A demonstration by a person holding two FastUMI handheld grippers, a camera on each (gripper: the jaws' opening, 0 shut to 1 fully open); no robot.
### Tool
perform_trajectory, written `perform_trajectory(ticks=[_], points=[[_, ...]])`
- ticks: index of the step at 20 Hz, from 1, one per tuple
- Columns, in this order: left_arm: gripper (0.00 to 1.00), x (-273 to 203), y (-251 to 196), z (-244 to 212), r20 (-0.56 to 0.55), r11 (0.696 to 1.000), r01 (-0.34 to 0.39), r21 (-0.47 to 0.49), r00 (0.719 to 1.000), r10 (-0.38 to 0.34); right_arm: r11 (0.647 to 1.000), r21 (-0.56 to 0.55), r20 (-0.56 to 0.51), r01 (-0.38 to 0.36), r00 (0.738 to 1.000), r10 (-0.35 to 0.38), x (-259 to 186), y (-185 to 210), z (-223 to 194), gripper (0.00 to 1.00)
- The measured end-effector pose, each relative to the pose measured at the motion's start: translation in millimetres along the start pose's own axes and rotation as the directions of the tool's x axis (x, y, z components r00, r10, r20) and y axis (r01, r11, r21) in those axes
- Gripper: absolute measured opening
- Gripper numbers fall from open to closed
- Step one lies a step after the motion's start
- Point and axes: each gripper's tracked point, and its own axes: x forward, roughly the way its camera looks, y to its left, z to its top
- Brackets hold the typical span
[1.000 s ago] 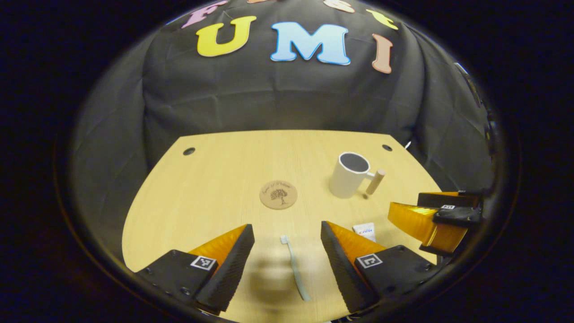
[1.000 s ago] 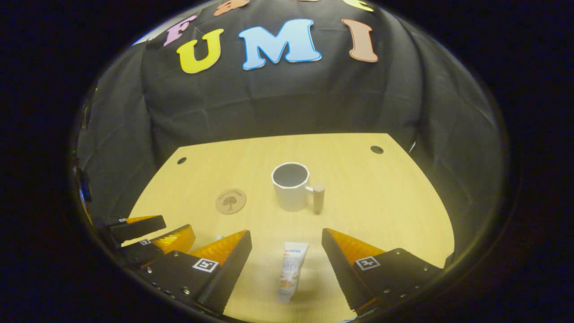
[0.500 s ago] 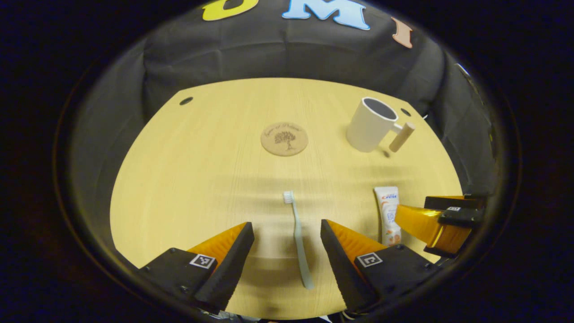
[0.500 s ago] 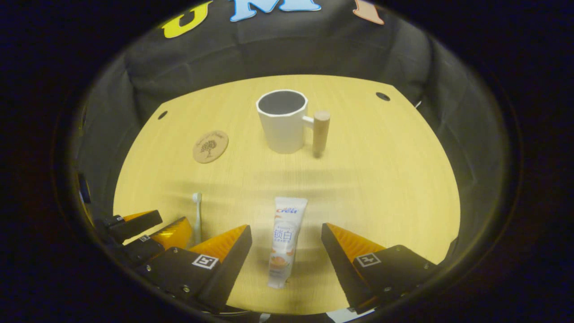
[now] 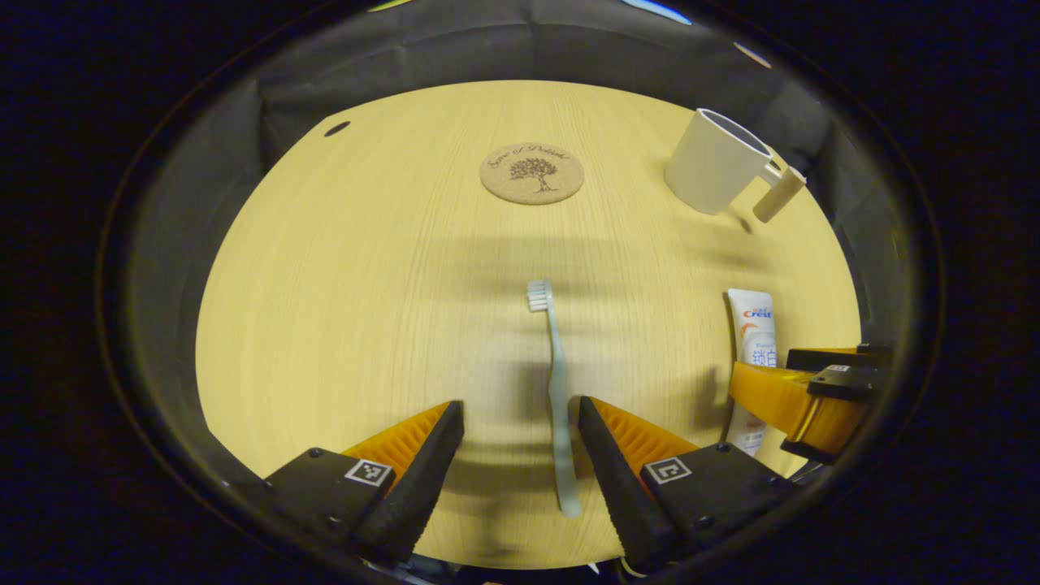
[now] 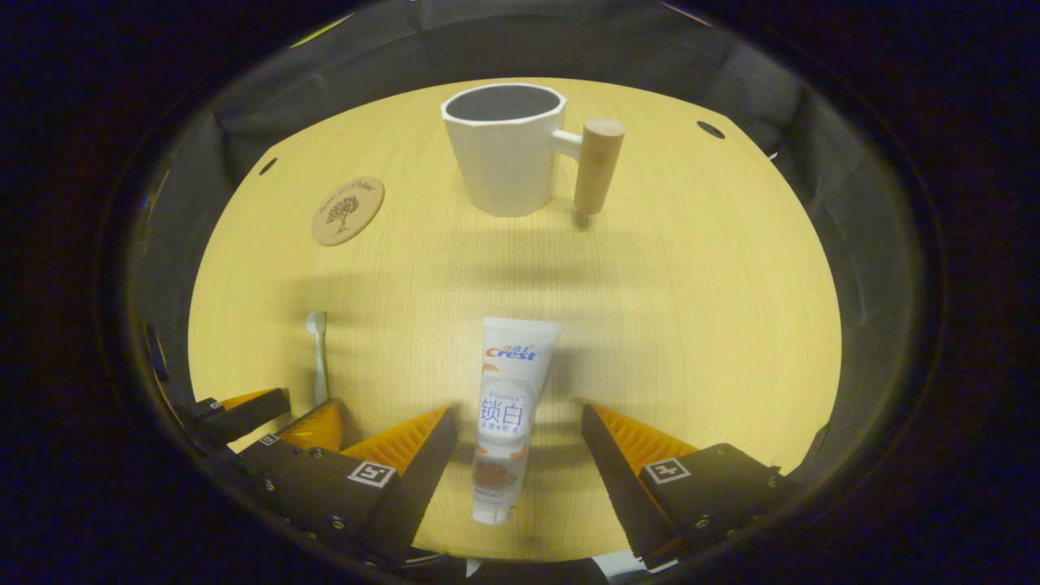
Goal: Put the toothbrush and toothpaste on the desktop into the cup, then pick up the cup and place it on the coaster on the desktop.
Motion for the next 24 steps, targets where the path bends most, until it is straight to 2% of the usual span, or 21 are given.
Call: perform_trajectory(ticks=[3,4,5,7,9,10,12,13,14,15,17,18,19,20,24], points=[[0.96,1.8,-2.0,0.9,-0.034,1.000,-0.002,0.001,0.999,0.002,1.000,-0.022,-0.052,0.016,0.998,-0.017,10.8,-2.8,-8.6,0.95],[0.96,1.0,-1.2,1.5,-0.039,1.000,-0.002,0.000,0.999,0.002,0.999,-0.027,-0.034,0.017,0.999,-0.018,17.8,-1.7,-4.7,0.96],[0.96,1.2,-1.4,1.0,-0.045,1.000,-0.002,-0.001,0.999,0.002,0.999,-0.028,-0.051,0.016,0.999,-0.018,9.6,-0.1,-7.2,0.94],[0.90,2.0,-2.9,3.4,-0.053,1.000,-0.005,0.008,0.999,0.005,1.000,-0.025,-0.085,0.017,0.996,-0.019,9.5,-0.1,-8.6,0.96],[0.88,0.4,-7.0,7.3,-0.059,1.000,0.003,0.021,0.998,-0.002,1.000,-0.006,-0.129,0.022,0.991,-0.023,9.4,0.5,-9.7,0.97],[0.80,3.7,-7.6,6.6,-0.065,1.000,0.000,0.030,0.998,0.002,1.000,-0.001,-0.144,0.027,0.989,-0.026,10.5,0.6,-8.5,0.97],[0.65,4.9,-15.1,9.1,-0.067,0.999,0.010,0.043,0.998,-0.007,1.000,-0.003,-0.170,0.026,0.985,-0.026,11.4,0.1,-8.4,0.83],[0.55,5.7,-17.5,11.6,-0.061,0.999,0.012,0.049,0.998,-0.009,0.999,-0.017,-0.177,0.030,0.984,-0.032,12.3,-2.7,-9.8,0.83],[0.35,6.5,-17.7,13.5,-0.058,0.999,0.006,0.053,0.998,-0.003,0.999,0.006,-0.170,0.032,0.985,-0.030,10.9,-6.0,-4.6,0.62],[0.23,5.5,-18.0,14.1,-0.068,0.998,0.000,0.063,0.998,0.004,0.999,0.032,-0.171,0.038,0.985,-0.032,15.1,-9.5,-4.9,0.41],[0.23,12.4,-25.6,18.2,-0.065,0.996,0.008,0.084,0.998,-0.002,0.999,0.038,-0.176,0.035,0.984,-0.028,7.1,-10.3,-2.2,0.31],[0.12,8.4,-22.3,15.0,-0.086,0.997,0.004,0.075,0.996,0.003,0.999,0.024,-0.190,0.027,0.982,-0.022,14.4,-10.4,-5.8,0.21],[0.12,7.9,-22.6,17.6,-0.074,0.997,0.005,0.077,0.997,0.000,0.999,0.026,-0.176,0.026,0.984,-0.021,4.6,-11.7,-2.8,0.21],[0.08,7.9,-22.3,15.8,-0.083,0.998,0.003,0.068,0.997,0.002,1.000,0.019,-0.167,0.023,0.986,-0.020,4.7,-10.2,-3.3,0.13],[0.08,9.6,-23.3,18.1,-0.075,0.998,0.010,0.069,0.997,-0.005,0.999,0.033,-0.138,0.004,0.990,0.001,7.9,-9.7,-3.3,0.13]])
